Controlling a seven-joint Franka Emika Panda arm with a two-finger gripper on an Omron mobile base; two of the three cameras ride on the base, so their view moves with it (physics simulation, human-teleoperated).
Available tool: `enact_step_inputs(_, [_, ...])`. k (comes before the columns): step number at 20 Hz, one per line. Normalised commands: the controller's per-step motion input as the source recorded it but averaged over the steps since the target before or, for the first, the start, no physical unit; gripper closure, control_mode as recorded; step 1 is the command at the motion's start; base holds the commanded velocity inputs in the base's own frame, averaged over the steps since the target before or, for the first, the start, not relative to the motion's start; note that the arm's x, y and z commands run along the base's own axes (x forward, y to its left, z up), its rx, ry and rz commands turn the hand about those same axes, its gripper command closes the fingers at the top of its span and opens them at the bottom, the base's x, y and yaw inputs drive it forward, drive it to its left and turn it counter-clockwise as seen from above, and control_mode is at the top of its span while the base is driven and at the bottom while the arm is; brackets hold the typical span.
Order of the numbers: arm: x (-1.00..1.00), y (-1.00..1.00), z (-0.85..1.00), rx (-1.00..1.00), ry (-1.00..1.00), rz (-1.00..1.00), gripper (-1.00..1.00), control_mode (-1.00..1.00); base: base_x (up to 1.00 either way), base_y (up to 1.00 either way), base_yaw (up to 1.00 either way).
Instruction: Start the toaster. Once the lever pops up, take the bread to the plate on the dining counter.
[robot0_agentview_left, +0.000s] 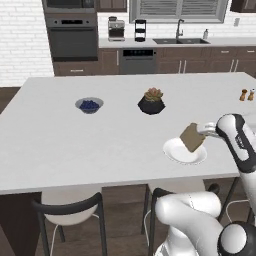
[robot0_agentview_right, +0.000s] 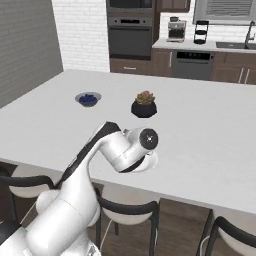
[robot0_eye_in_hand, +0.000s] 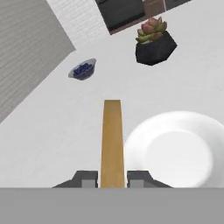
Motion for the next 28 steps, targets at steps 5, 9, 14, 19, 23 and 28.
enact_step_inputs(5, [0.17,0.0,-0.53,-0.05,0.0,0.0,1.0,-1.0,0.0,0.0,0.0])
enact_step_inputs(9, [0.27,0.0,-0.43,-0.1,0.0,0.0,1.0,-1.0,0.0,0.0,0.0])
enact_step_inputs(14, [0.22,0.0,-0.32,-0.14,0.0,0.0,1.0,-1.0,0.0,0.0,0.0])
enact_step_inputs(19, [0.33,0.0,-0.15,-0.11,0.0,0.01,1.0,-1.0,0.0,0.0,0.0])
enact_step_inputs(23, [0.16,0.0,-0.13,-0.07,0.0,0.02,1.0,-1.0,0.0,0.0,0.0])
enact_step_inputs(28, [0.03,0.0,-0.12,-0.01,0.0,0.04,1.0,-1.0,0.0,0.0,0.0])
